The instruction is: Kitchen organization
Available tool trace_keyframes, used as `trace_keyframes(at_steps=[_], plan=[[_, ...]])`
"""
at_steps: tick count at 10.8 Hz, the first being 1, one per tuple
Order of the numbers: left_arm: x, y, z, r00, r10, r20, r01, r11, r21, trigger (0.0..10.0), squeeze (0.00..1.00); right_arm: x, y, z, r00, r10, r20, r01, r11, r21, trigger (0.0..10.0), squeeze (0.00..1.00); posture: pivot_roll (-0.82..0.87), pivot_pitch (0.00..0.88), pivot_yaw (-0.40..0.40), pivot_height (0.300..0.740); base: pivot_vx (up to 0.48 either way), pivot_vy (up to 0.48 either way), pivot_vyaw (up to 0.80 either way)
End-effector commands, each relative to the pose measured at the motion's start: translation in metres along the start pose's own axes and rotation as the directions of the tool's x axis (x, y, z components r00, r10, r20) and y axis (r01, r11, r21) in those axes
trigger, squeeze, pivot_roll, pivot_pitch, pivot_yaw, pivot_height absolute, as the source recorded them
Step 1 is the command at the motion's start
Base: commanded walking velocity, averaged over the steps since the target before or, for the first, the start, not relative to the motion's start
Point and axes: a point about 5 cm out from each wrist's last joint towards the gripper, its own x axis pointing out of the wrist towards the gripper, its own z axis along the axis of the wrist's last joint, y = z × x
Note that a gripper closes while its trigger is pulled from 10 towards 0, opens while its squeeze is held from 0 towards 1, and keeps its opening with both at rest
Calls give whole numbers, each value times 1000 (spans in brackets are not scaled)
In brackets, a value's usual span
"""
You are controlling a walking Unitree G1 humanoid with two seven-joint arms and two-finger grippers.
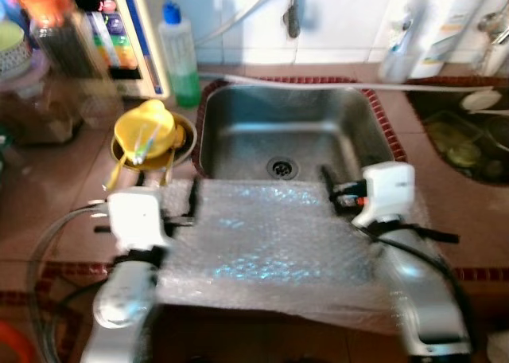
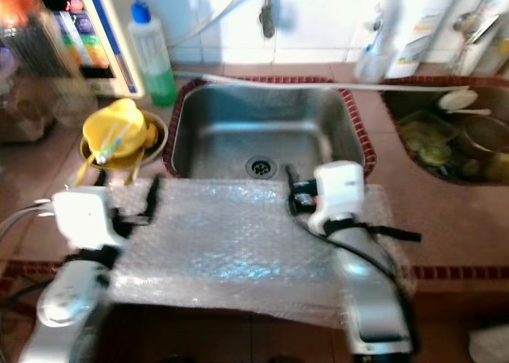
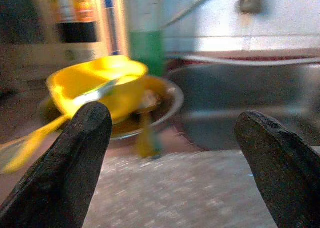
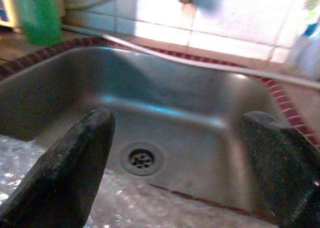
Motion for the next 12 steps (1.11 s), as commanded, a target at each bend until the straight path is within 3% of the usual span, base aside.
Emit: trace_keyframes(at_steps=[1, 3, 12], plan=[[0, -5, 3, 1000, -14, 10, 14, 1000, -6, 10000, 0, -3, -6, 0, 1000, -19, 2, 19, 1000, -13, 10000, 0, -93, 151, 30, 740, 0, -405, 0], [-1, -5, 3, 1000, -15, 9, 16, 1000, -6, 10000, 0, -3, -6, -1, 1000, -18, 0, 18, 1000, -12, 10000, 0, -89, 153, 32, 740, 0, -480, 0], [13, 8, 13, 997, 2, 78, -3, 1000, 10, 10000, 0, 3, -8, 3, 999, -25, 31, 26, 999, -32, 10000, 0, -95, 134, 34, 740, 0, 0, -67]])
